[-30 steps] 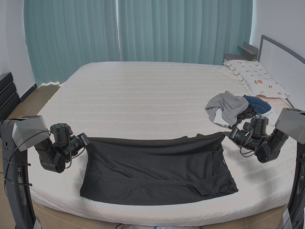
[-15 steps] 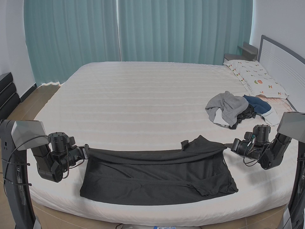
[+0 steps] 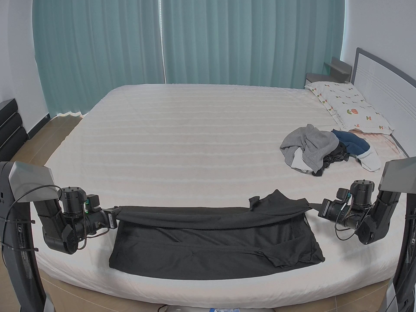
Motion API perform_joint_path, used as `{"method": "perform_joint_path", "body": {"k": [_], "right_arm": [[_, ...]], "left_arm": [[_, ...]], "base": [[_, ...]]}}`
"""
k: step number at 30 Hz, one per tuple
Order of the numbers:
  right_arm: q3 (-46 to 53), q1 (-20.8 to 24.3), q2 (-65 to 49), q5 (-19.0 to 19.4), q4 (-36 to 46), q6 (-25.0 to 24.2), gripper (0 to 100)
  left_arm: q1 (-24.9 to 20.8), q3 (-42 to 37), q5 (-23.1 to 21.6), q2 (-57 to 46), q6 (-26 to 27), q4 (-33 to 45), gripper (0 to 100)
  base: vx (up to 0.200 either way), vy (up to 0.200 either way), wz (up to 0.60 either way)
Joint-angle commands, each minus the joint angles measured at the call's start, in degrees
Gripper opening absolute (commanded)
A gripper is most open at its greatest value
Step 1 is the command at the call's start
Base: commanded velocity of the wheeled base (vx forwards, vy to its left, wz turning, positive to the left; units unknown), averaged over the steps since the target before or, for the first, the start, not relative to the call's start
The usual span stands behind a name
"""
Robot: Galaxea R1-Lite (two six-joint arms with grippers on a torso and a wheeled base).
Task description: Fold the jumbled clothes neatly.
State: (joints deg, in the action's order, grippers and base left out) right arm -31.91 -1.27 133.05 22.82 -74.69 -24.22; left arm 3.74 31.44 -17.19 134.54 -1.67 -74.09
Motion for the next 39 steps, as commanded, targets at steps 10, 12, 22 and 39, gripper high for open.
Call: {"method": "perform_joint_path", "body": {"k": [10, 12, 22, 39], "right_arm": [[-4.21, 2.06, 3.71, -4.1, -6.96, -6.63, 0], [-7.37, 2.67, 5.2, -5.95, -6.78, -7.42, 0], [-22.58, 5.75, 10.57, -14.3, -4.85, -9.62, 0], [-19.06, 5.57, 11.44, -14.91, -8.36, -10.23, 0]], "left_arm": [[-2.16, 8.81, 8.93, 1.26, -13.36, 0.0, 0], [-2.95, 11.19, 10.77, 1.87, -17.67, 0.18, 0], [-5.24, 22.17, 17.36, 8.29, -28.21, 0.35, 0], [-4.53, 18.83, 15.52, 7.32, -31.03, 0.0, 0]], "base": [[0.0, 0.0, 0.0], [0.0, 0.0, 0.0], [0.0, 0.0, 0.0], [0.0, 0.0, 0.0]]}}
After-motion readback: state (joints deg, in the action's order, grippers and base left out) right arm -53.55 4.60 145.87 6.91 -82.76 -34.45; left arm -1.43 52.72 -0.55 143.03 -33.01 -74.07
